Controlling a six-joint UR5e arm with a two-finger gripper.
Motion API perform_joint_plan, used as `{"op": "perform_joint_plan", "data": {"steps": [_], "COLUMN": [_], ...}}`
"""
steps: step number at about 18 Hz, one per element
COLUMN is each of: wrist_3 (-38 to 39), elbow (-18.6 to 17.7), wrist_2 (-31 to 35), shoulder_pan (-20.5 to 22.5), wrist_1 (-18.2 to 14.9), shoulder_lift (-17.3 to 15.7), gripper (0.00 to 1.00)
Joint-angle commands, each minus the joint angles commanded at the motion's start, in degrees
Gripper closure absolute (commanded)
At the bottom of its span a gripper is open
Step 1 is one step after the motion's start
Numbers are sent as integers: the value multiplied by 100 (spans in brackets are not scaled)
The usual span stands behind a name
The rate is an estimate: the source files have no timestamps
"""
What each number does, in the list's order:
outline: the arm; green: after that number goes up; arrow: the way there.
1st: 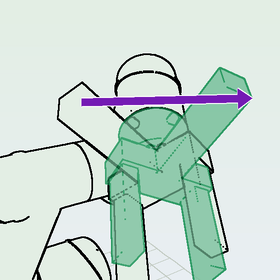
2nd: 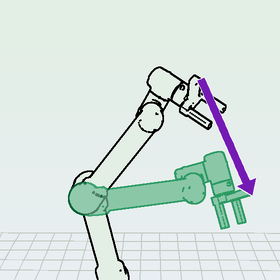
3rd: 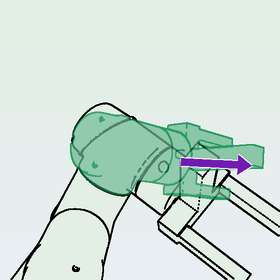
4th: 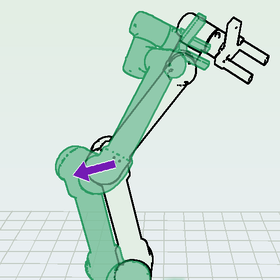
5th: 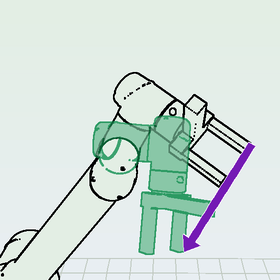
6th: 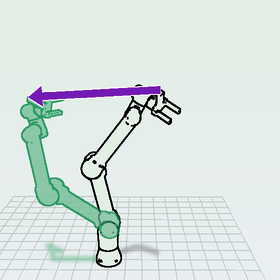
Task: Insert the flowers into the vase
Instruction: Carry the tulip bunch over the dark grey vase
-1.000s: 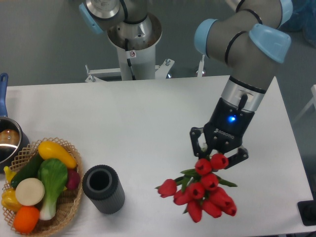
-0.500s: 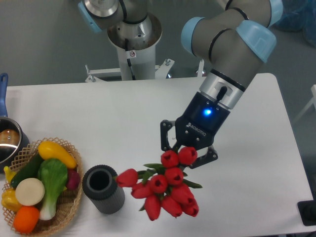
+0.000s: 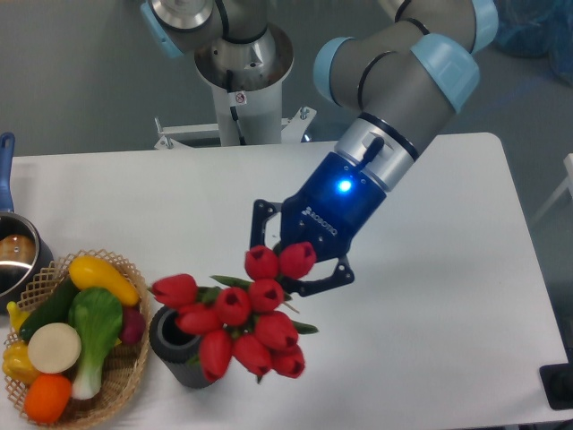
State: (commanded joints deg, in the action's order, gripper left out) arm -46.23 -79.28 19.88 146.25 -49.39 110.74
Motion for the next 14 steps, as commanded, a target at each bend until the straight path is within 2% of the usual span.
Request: {"op": "perform_joint_plan", "data": {"steps": [4,7,9,14], "wrist_3": [0,-17,-26,-79], "elbow": [52,88,166,193], "wrist_2": [-467,-502,-502,-494], "shoulder_pan": [0,-114,-193,-378], "wrist_1": [9,123,211,255], "shoulder_lift": [26,70,210,343], "gripper": [93,92,92,92]}}
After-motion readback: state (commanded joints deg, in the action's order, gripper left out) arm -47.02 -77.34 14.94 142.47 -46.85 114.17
